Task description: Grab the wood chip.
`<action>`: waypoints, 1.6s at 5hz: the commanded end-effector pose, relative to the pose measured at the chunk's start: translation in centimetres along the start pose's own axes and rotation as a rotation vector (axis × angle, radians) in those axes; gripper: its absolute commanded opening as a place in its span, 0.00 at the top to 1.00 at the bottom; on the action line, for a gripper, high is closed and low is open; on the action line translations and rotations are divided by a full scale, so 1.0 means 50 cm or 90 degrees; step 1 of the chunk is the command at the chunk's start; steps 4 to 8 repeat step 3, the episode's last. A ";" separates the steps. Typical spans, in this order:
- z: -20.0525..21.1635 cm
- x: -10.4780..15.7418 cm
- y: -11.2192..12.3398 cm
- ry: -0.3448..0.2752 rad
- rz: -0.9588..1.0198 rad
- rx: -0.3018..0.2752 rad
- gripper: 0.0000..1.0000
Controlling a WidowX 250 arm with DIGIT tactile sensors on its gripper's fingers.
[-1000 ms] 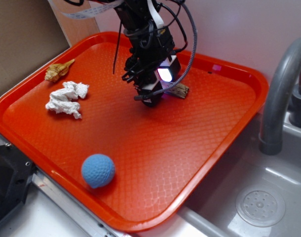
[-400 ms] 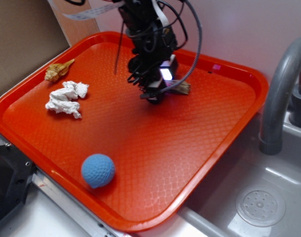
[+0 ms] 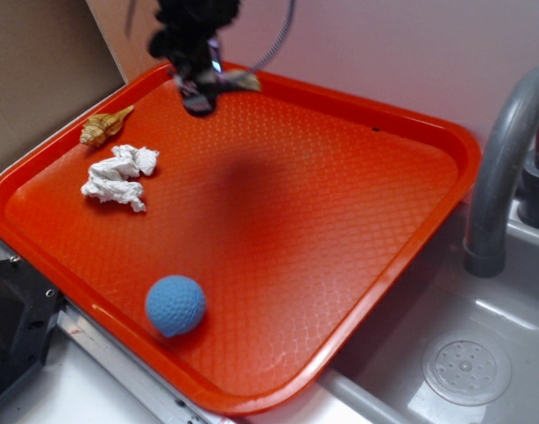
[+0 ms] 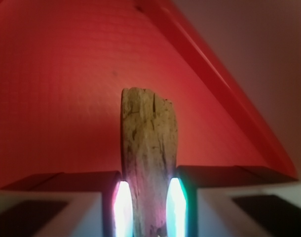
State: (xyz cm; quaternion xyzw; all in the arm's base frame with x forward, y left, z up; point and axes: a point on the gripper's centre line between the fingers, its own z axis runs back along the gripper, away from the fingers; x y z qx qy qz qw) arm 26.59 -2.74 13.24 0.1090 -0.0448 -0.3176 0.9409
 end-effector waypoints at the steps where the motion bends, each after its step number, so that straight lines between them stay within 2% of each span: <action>1: 0.149 -0.063 0.005 0.012 0.326 -0.072 1.00; 2: 0.185 -0.069 -0.023 0.024 0.486 -0.072 1.00; 3: 0.180 -0.047 -0.032 0.008 0.649 -0.056 1.00; 8: 0.180 -0.047 -0.032 0.008 0.649 -0.056 1.00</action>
